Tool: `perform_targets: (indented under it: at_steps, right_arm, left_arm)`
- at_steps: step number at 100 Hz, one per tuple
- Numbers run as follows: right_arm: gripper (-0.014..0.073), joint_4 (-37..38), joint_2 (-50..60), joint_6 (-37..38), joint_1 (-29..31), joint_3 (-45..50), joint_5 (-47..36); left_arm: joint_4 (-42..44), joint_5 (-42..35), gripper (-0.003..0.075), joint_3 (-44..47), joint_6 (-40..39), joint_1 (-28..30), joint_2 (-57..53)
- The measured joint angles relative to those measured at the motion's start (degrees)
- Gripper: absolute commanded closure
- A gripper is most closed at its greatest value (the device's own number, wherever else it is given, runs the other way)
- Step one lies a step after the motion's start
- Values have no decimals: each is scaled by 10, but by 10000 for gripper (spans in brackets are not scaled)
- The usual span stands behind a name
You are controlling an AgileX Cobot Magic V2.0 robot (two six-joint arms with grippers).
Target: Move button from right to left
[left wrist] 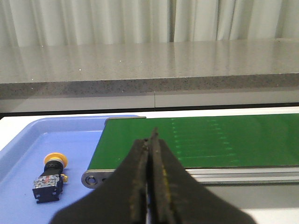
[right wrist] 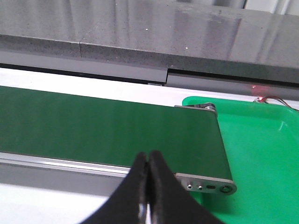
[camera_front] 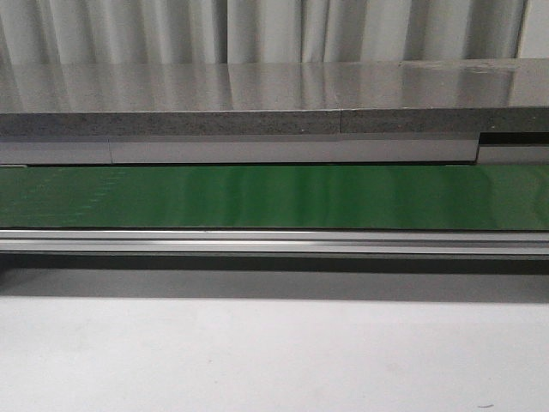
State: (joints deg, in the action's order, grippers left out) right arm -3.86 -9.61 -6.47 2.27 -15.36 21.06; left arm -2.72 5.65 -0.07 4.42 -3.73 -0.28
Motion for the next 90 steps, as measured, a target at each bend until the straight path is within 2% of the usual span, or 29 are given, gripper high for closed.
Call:
perform_targets:
  at_steps: [90]
  right_arm:
    - [662,0,0,0,0,4,-11]
  left_arm:
    - [0,-1,741,0,0,0,0]
